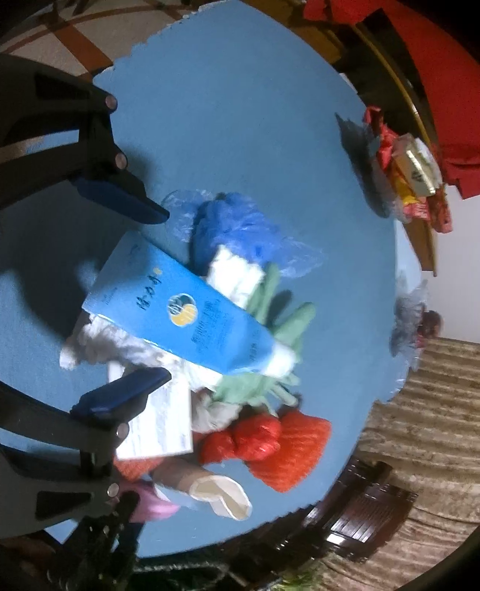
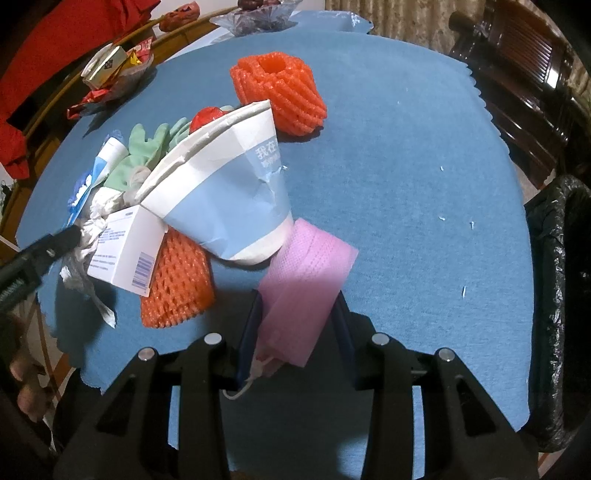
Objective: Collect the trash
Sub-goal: 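Grasp the pink mask with the right tool while the left tool grasps the blue toothpaste tube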
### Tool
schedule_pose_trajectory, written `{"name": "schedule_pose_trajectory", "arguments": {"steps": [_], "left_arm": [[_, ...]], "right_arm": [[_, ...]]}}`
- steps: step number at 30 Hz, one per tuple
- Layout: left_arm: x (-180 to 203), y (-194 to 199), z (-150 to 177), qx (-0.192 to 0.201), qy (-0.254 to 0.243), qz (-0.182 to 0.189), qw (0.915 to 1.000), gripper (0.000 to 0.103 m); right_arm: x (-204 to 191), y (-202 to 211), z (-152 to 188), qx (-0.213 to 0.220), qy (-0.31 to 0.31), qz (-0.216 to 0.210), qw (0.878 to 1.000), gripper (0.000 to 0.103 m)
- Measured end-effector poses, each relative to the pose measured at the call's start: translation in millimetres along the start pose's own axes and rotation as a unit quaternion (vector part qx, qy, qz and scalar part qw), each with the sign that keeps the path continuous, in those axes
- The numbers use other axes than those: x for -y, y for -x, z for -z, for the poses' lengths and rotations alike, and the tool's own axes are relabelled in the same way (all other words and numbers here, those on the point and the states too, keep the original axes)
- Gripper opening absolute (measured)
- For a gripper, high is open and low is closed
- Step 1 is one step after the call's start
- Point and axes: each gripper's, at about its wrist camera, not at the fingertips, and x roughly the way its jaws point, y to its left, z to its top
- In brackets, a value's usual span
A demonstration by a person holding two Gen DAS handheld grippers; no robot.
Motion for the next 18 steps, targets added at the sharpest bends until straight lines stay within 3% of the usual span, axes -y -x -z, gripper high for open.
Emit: {"name": "schedule_pose_trajectory", "arguments": {"steps": [2, 6, 8, 9, 11, 12, 13, 18], "left_arm": [[-1, 2, -3, 0.009, 0.000, -0.010, 0.9999, 0.080], [-1, -14, -4, -0.011, -0.003, -0.015, 0.9998, 0.079], [0, -17, -3, -0.015, -0.006, -0.012, 0.9998, 0.075], [1, -19, -3, -0.019, -0.007, -0.009, 0.9997, 0.062], [2, -15, -3, -0.015, -0.004, -0.002, 0.9999, 0.050], [4, -11, -3, -0.009, -0.006, 0.000, 0.9999, 0.028], [7, -8, -1, -0.007, -0.009, 0.000, 0.9999, 0.016], [10, 1, 0, 0.009, -0.007, 0.001, 0.9999, 0.004]], "right_arm": [[0, -1, 0, 0.000, -0.001, 0.000, 1.000, 0.038], [-2, -2, 0, 0.000, 0.001, 0.001, 1.000, 0.036], [-1, -2, -1, 0.000, 0.001, 0.001, 1.000, 0.036], [-1, -2, 0, 0.000, 0.001, 0.001, 1.000, 0.036], [-2, -2, 0, 0.001, 0.002, 0.002, 1.000, 0.036], [-2, -2, 0, 0.001, 0.002, 0.003, 1.000, 0.036], [-2, -2, 0, 0.002, 0.003, 0.003, 1.000, 0.036], [-3, -1, -1, 0.003, 0.006, 0.001, 1.000, 0.028]]}}
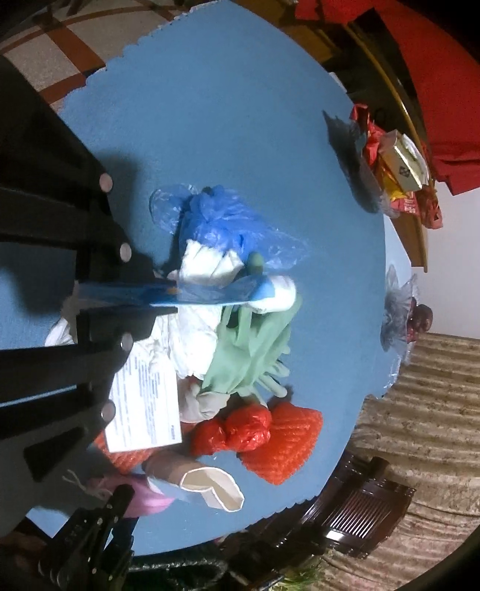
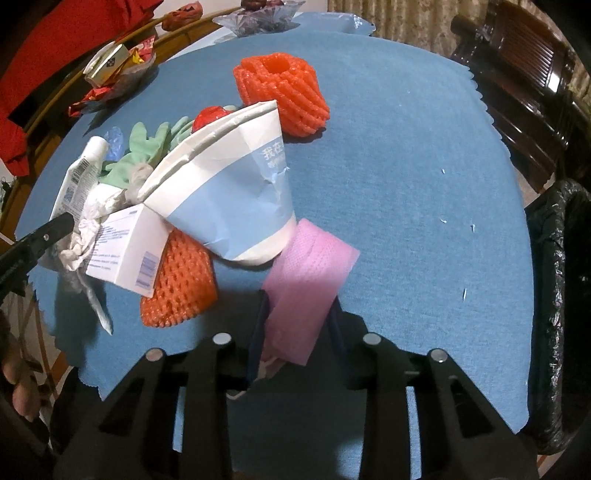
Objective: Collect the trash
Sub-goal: 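Grasp the pink mask with the right tool while the left tool grasps the blue toothpaste tube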
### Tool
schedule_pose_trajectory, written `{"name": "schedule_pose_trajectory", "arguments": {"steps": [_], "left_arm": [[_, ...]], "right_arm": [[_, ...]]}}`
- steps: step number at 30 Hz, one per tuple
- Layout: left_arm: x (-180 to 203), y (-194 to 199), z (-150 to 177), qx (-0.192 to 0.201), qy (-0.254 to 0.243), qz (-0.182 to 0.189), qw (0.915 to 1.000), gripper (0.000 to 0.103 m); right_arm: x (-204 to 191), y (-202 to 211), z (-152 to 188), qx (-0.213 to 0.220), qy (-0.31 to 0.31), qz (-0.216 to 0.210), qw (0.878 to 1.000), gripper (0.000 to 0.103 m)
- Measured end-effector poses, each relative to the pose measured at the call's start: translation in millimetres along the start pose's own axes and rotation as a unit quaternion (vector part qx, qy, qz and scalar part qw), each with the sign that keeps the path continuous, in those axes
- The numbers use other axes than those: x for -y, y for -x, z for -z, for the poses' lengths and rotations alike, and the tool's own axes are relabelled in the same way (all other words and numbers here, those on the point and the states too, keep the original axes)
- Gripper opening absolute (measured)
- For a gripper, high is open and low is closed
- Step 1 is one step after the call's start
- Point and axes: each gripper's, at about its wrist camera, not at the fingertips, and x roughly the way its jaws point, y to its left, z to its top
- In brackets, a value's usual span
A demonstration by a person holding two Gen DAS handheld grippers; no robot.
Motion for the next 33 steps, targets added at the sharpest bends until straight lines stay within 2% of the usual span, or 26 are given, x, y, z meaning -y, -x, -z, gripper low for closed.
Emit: {"name": "schedule_pose_trajectory", "arguments": {"steps": [2, 6, 14, 22, 28, 33], "left_arm": [[-4, 3, 0, 0.003, 0.008, 0.005, 1.0000, 0.003], [-7, 13, -2, 0.016, 0.014, 0.004, 0.9998, 0.003], [-7, 38, -3, 0.040, 0.019, 0.008, 0.9990, 0.003], [-10, 45, -3, 0.050, 0.025, 0.011, 0.9984, 0.003], [-10, 20, 0, 0.022, 0.020, 0.003, 0.9995, 0.004], [-12, 9, -1, 0.014, 0.017, 0.002, 0.9998, 0.004]], "right_arm": [[1, 1, 0, 0.001, -0.001, -0.002, 1.000, 0.025], [2, 0, 0, -0.002, -0.004, -0.009, 1.000, 0.004], [3, 15, -2, 0.017, -0.009, -0.015, 1.000, 0.003], [9, 23, -2, 0.027, -0.016, -0.012, 0.999, 0.003], [11, 18, -1, 0.020, -0.017, -0.014, 1.000, 0.003], [11, 10, 1, 0.010, -0.016, -0.013, 1.000, 0.003]]}}
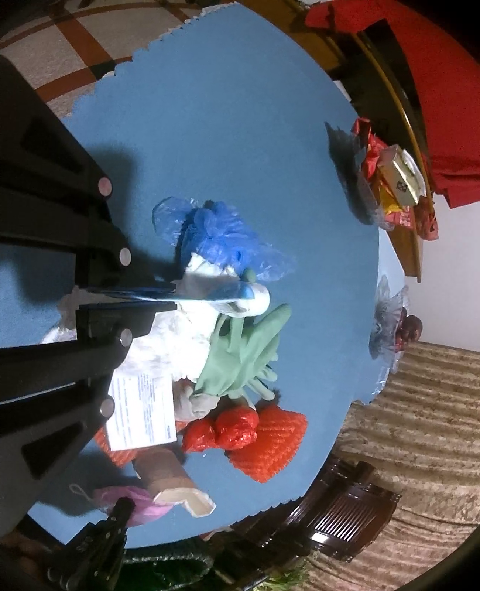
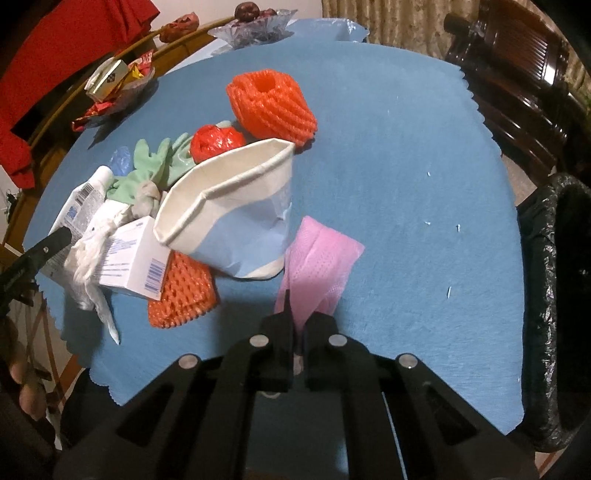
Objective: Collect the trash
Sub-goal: 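Grasp the pink mask with the right tool while the left tool grasps the blue toothpaste tube, then carry the pink mask and toothpaste tube over the black trash bin with both tools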
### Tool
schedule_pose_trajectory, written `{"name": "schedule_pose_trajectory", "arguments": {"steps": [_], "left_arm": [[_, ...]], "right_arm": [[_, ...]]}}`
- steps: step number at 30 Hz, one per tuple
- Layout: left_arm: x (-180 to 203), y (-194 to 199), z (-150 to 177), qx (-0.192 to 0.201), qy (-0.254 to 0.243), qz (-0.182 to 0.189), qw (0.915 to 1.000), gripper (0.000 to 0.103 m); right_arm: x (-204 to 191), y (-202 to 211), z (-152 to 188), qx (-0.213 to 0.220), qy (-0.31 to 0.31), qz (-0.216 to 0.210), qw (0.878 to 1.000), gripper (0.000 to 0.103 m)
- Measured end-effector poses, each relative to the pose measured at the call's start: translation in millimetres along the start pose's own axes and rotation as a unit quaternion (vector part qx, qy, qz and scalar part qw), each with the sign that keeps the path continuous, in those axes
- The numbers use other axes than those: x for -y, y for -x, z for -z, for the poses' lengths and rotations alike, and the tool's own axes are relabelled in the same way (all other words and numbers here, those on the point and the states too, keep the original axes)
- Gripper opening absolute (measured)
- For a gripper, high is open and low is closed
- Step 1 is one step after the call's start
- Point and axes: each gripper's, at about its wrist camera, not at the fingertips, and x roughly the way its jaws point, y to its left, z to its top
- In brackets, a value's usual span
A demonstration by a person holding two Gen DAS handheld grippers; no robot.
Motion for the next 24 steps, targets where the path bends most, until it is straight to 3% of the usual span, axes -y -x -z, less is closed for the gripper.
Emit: {"name": "schedule_pose_trajectory", "arguments": {"steps": [7, 24], "left_arm": [[-1, -1, -3, 0.004, 0.000, 0.003, 1.0000, 0.002], [15, 66, -12, 0.056, -0.003, 0.013, 0.9983, 0.002]], "right_arm": [[-1, -4, 1, -0.006, 0.003, 0.001, 1.000, 0.003], [12, 50, -8, 0.046, -0.011, 0.010, 0.999, 0.002]]}}
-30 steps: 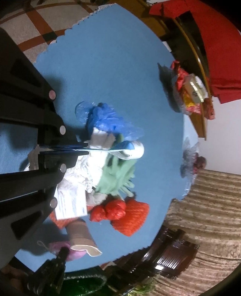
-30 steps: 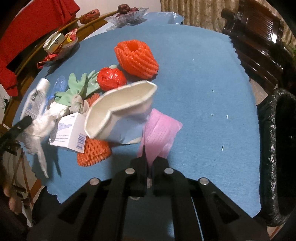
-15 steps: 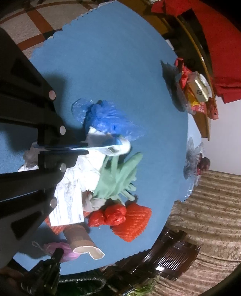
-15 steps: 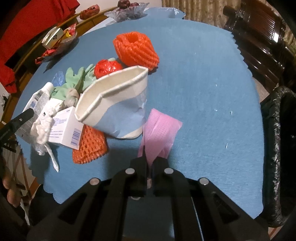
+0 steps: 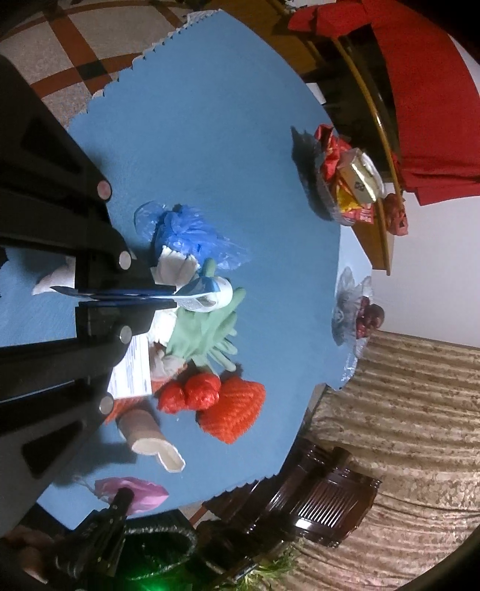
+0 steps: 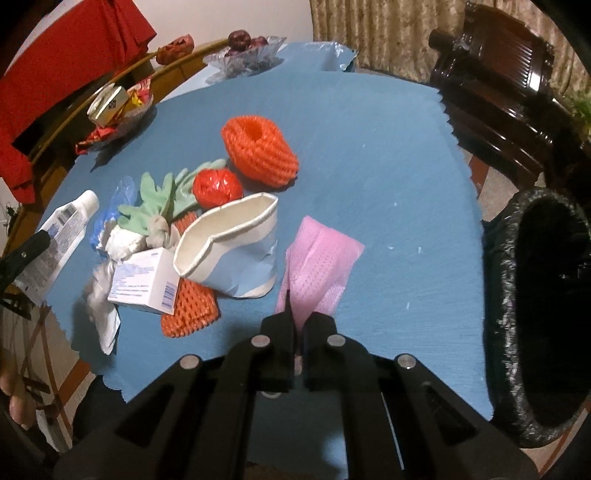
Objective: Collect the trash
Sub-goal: 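Carry the pink mask and toothpaste tube over the black trash bin with both tools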
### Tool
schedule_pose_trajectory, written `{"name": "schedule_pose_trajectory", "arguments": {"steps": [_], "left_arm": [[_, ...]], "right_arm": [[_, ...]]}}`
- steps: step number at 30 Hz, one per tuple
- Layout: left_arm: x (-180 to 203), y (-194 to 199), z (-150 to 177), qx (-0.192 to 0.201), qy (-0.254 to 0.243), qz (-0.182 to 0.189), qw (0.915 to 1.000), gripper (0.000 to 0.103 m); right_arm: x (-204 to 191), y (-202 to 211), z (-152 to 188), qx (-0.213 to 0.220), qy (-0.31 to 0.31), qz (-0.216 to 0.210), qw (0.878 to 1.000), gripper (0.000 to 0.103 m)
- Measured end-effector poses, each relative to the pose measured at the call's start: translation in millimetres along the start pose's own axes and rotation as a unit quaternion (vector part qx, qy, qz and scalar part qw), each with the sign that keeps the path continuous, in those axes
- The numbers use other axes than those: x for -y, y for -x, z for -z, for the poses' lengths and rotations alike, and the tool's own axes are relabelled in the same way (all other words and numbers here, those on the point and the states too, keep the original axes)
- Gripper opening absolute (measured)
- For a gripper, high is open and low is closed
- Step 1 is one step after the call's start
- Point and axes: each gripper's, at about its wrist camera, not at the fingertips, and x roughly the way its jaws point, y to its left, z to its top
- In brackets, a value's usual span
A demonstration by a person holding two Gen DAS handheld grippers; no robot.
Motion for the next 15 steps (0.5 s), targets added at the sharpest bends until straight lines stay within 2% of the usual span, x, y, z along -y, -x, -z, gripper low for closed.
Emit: {"name": "schedule_pose_trajectory", "arguments": {"steps": [9, 15], "left_arm": [[10, 21, -7, 0.010, -0.006, 0.009, 0.9999, 0.002], [30, 40, -9, 0.013, -0.019, 0.009, 0.9997, 0.002]], "right_arm": [[10, 24, -4, 0.022, -0.010, 0.002, 1.000, 0.002], [22, 46, -7, 0.036, -0.020, 0.005, 0.999, 0.002]]}}
